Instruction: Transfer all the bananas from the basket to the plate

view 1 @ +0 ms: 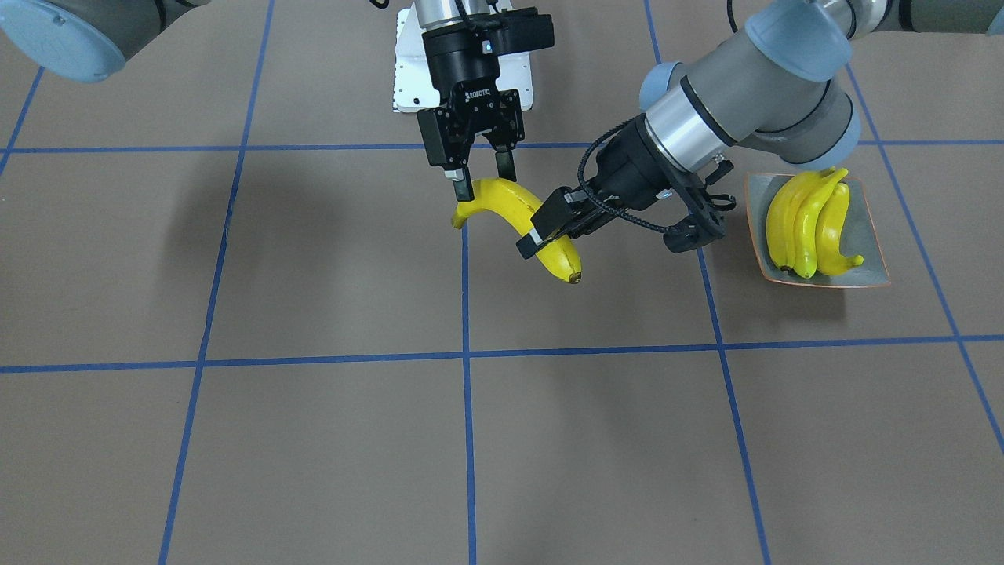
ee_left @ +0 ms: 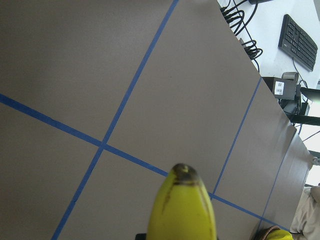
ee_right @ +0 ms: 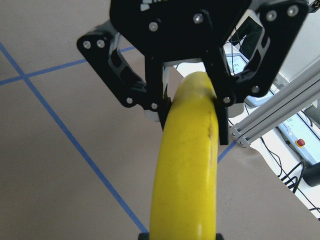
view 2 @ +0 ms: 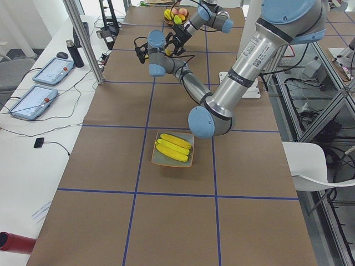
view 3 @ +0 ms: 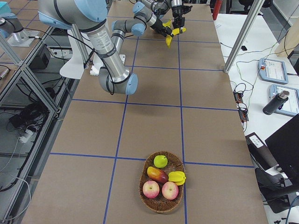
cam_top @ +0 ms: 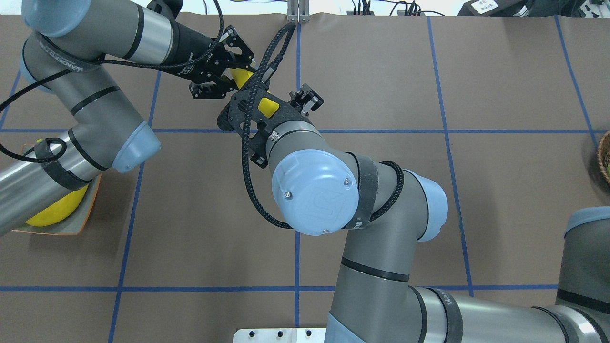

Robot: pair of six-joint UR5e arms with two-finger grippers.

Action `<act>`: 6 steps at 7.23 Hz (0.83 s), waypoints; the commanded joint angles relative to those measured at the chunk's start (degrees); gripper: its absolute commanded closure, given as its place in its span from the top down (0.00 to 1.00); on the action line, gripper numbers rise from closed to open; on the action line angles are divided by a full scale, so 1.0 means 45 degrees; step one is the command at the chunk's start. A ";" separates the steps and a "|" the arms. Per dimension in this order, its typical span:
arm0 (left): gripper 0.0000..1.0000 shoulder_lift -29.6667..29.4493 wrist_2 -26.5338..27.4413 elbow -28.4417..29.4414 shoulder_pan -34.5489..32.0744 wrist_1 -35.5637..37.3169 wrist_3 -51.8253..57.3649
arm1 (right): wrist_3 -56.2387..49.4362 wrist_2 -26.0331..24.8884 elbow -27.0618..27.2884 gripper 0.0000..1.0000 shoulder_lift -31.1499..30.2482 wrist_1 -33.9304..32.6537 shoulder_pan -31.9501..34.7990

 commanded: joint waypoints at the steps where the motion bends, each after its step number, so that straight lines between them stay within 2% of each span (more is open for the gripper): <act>1: 0.00 0.0043 0.0000 0.0000 -0.0019 -0.0015 0.0041 | 0.0248 0.1040 0.0221 0.99 -0.0035 -0.0302 0.0807; 2: 0.00 0.0062 0.0000 -0.0019 -0.0039 -0.0015 0.0409 | 0.0385 0.2807 0.0202 0.99 -0.0132 -0.0962 0.2070; 3: 0.00 0.0546 -0.0019 -0.0367 -0.0058 0.0004 0.0644 | 0.0386 0.5358 0.0163 0.99 -0.0211 -0.1027 0.3552; 5: 0.00 0.1892 -0.0175 -0.1673 -0.0155 0.0043 0.1367 | -0.0021 0.7988 -0.0341 1.00 -0.0814 -0.1047 0.5782; 6: 0.00 0.2440 -0.0543 -0.2047 -0.0408 0.0044 0.1814 | -0.1126 0.9837 -0.1196 1.00 -0.0894 -0.1066 0.7147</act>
